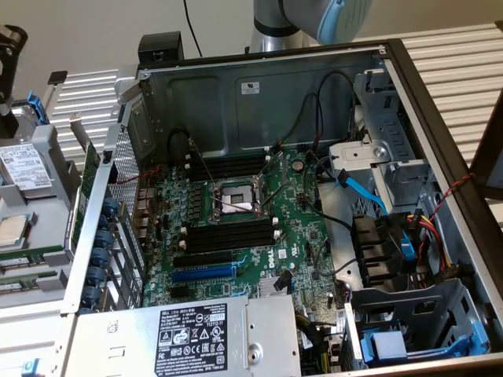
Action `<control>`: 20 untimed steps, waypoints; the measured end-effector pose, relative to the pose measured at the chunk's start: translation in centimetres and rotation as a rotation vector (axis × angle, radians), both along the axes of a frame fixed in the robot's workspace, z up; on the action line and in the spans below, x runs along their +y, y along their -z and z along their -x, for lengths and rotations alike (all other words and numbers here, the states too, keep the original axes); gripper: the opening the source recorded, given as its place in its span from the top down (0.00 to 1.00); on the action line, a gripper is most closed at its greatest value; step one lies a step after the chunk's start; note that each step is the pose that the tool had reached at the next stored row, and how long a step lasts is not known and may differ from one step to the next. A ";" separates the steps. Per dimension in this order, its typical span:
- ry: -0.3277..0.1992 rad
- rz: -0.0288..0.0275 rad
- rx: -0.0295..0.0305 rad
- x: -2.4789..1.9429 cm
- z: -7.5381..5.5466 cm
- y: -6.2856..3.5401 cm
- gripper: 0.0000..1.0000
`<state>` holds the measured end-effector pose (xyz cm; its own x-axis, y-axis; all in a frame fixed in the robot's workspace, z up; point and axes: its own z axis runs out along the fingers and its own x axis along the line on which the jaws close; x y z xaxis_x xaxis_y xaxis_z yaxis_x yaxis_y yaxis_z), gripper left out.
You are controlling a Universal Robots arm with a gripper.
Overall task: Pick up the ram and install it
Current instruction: 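Reach for the ram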
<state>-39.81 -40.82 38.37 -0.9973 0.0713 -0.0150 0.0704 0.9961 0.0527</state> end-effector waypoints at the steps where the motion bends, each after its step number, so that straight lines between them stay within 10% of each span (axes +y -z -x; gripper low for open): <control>1: 0.000 -0.0004 0.0009 0.00 0.3 0.02 0.89; 20: 0.000 -0.0033 0.0104 0.12 5.4 0.40 0.89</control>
